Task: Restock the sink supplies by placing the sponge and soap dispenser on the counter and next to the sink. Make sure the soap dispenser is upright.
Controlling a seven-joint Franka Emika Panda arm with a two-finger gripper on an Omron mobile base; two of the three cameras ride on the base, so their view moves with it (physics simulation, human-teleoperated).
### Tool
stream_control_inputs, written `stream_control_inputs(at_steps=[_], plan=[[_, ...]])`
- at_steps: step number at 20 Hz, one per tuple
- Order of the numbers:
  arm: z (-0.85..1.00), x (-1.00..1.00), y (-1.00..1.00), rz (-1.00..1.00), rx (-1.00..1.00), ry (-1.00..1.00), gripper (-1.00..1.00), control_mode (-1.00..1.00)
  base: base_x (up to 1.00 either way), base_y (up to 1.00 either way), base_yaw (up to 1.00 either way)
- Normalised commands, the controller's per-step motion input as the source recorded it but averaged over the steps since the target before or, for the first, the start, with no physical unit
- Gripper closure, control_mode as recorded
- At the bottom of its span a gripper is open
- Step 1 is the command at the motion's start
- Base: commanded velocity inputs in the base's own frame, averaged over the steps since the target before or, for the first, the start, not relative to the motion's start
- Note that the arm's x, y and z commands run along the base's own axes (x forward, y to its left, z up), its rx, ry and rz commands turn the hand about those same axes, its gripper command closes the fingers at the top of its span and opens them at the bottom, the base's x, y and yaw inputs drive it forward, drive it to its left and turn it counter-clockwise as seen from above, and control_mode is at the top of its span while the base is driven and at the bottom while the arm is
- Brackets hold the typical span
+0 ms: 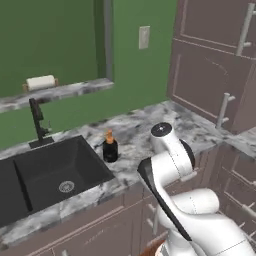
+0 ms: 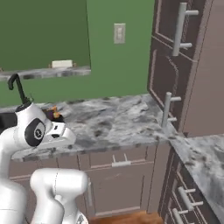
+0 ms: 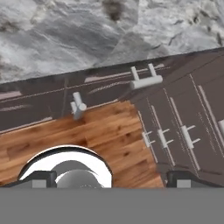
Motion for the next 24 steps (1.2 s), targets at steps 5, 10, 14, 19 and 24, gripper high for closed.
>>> stream_control_inputs(at_steps=[5, 10, 14, 19, 24], plan=[[0.0, 0.0, 0.0, 0.0, 0.0, 0.0, -1.0, 1.0, -0.37, 0.03, -0.77], [0.0, 0.0, 0.0, 0.0, 0.0, 0.0, -1.0, 1.0, -0.22, 0.01, -0.8], [0.0, 0.0, 0.0, 0.0, 0.0, 0.0, -1.0, 1.0, -0.18, 0.0, -0.81], [0.0, 0.0, 0.0, 0.0, 0.0, 0.0, -1.0, 1.0, -0.08, -0.21, -0.72], [0.0, 0.0, 0.0, 0.0, 0.0, 0.0, -1.0, 1.0, 0.0, -0.77, -0.48]])
